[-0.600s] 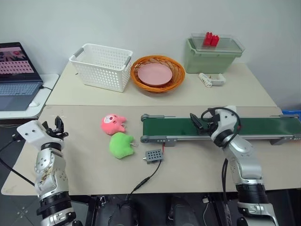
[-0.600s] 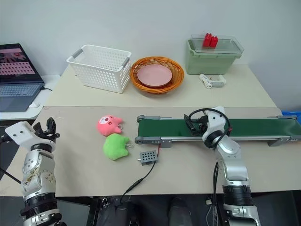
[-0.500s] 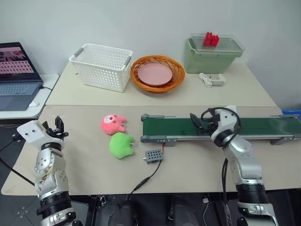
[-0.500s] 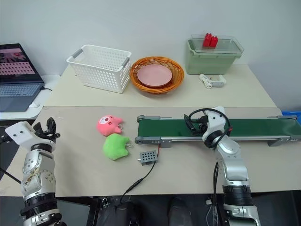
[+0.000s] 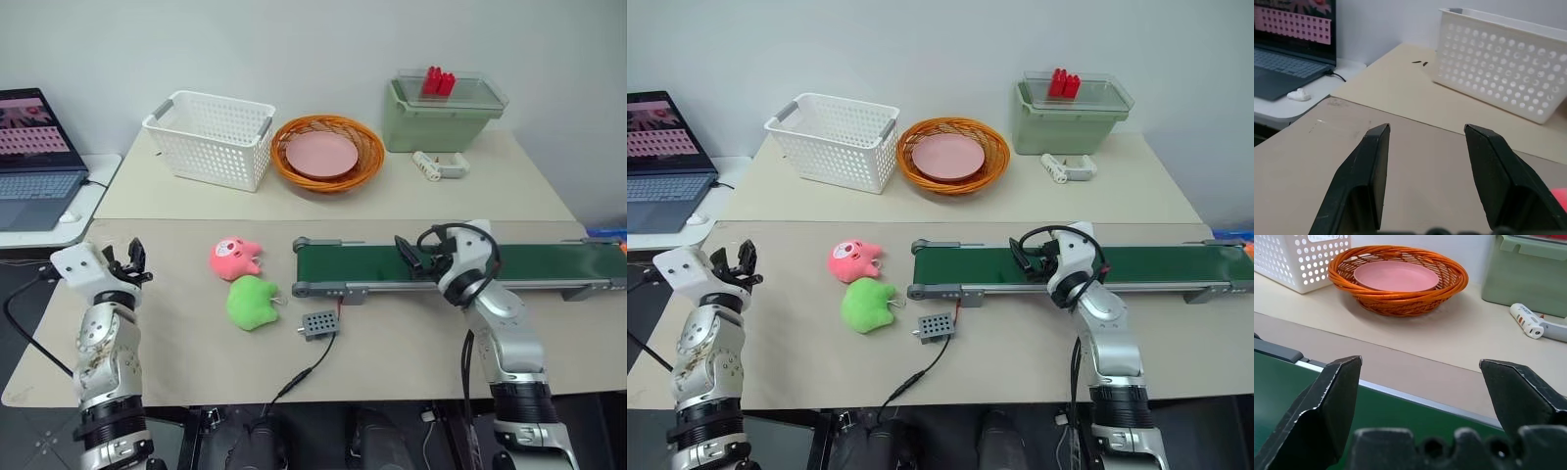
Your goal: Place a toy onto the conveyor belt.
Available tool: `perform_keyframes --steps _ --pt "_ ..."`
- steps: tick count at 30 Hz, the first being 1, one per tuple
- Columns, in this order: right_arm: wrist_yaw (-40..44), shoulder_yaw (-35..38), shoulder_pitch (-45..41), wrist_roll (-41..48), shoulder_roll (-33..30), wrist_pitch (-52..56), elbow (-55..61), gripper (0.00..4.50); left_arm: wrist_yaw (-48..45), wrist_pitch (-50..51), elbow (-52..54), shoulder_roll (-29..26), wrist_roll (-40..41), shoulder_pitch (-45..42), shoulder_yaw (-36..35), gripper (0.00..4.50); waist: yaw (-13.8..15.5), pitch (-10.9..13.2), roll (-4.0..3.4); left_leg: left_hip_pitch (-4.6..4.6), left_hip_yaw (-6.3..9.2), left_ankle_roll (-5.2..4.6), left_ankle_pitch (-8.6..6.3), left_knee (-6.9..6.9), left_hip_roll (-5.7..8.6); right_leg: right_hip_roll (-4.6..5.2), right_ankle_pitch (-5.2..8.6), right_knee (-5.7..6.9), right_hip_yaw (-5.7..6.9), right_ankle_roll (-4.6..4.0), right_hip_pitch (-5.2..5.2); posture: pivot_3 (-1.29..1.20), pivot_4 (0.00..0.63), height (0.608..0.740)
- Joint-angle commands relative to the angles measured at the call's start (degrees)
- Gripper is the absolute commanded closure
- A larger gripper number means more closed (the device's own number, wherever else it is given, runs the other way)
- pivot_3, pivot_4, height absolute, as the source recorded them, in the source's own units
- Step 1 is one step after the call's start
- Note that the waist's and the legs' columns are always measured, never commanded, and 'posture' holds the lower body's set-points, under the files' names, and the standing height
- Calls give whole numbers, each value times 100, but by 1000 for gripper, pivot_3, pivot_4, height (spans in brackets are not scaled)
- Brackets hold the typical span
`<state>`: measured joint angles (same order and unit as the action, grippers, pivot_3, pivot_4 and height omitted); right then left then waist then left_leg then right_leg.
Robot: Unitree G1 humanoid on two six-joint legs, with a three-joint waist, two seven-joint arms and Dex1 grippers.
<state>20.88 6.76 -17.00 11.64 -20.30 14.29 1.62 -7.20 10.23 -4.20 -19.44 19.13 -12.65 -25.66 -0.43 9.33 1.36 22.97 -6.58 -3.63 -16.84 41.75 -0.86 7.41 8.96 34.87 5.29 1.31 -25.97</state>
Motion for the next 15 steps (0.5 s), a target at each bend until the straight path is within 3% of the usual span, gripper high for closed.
perform_keyframes --steps 1,5,9,15 --pt "-36 54 -6 -36 -35 -105 239 0 -452 90 460 -157 -81 40 461 1913 0 0 0 0 -1 0 0 0 0 0 0 0 0 0 0 0 150 740" --pt "-5 62 33 -32 -62 -79 306 0 -1121 702 1177 -388 361 183 777 1913 -13 0 0 14 -1 2 1 0 -1 0 0 1 -1 0 -13 0 150 740" --pt "16 69 57 -48 -105 -70 328 0 -1902 1730 1866 -819 1429 355 658 1913 -47 1 -2 15 0 7 4 -3 -3 -2 3 5 -1 -4 -20 0 150 740" --pt "14 57 89 -75 -133 -82 343 0 -1752 3788 1770 -1142 4389 386 -674 1913 -58 2 -3 5 1 14 8 -9 -4 -3 11 10 -6 -7 -18 0 150 740"
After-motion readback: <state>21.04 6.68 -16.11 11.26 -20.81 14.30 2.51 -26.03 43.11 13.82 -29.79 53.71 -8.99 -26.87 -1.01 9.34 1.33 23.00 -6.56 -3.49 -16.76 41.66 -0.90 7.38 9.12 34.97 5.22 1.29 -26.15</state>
